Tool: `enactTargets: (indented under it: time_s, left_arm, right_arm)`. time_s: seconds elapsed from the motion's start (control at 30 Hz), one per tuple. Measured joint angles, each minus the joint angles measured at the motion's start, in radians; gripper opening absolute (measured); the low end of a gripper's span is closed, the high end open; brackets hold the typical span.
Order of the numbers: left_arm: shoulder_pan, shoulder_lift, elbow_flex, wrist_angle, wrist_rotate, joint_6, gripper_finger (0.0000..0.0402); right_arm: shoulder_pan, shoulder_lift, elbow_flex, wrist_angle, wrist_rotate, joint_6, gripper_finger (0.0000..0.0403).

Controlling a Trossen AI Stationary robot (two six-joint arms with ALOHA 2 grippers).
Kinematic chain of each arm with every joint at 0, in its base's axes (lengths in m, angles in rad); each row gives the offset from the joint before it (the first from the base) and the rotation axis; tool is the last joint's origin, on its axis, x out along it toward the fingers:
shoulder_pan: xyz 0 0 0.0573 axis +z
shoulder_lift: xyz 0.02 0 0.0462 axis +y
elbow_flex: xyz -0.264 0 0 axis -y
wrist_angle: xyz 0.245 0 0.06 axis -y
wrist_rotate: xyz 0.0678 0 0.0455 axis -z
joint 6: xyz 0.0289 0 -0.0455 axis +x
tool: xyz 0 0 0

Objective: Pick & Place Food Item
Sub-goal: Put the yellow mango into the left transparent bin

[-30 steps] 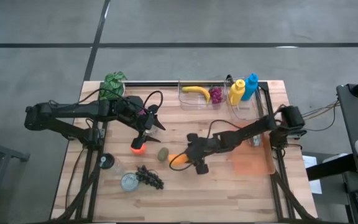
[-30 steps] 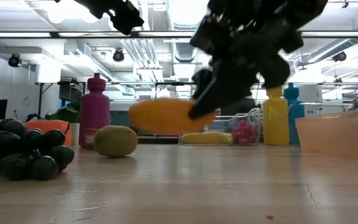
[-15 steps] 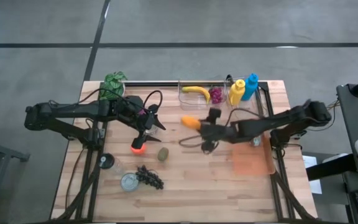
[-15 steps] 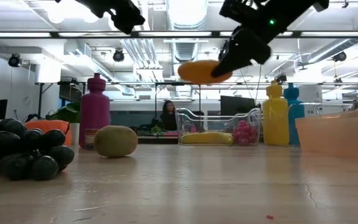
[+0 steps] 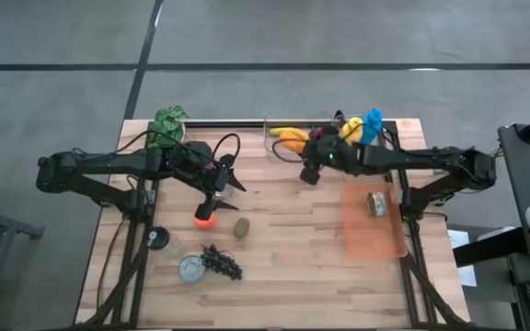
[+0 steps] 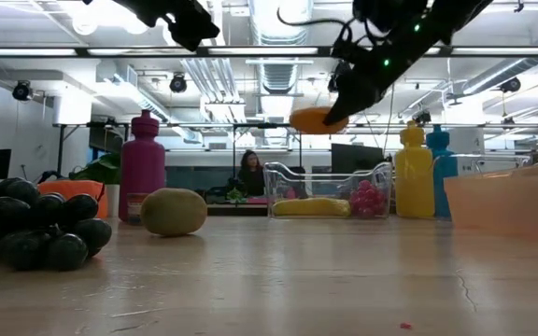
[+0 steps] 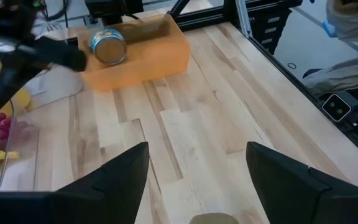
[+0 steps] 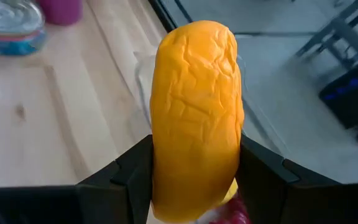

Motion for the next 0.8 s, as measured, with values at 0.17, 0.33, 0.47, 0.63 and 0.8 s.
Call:
enactTargets:
  time_s: [0.17, 0.33, 0.47, 0.63, 0.8]
  left_arm:
    - [0.000, 0.000, 0.000, 0.006, 0.000, 0.000, 0.0277]
    - [0.000, 0.000, 0.000, 0.011, 0.000, 0.001, 0.0270]
    - [0.000, 0.000, 0.000, 0.014, 0.000, 0.000, 0.0263]
    - [0.000, 0.000, -0.001, 0.014, 0.000, 0.000, 0.0257]
    - [0.000, 0.000, -0.007, 0.019, 0.000, 0.000, 0.0252]
  right_arm:
    - [-0.103, 0.044, 0.000, 0.035, -0.105, -0.002, 0.0182]
    - [-0.164, 0.109, 0.013, 0.058, -0.158, 0.003, 0.0182]
    - [-0.193, 0.176, 0.039, 0.067, -0.160, 0.002, 0.0182]
    - [-0.230, 0.258, 0.063, 0.066, -0.209, 0.003, 0.0182]
    - [-0.256, 0.327, 0.087, 0.070, -0.243, 0.006, 0.0182]
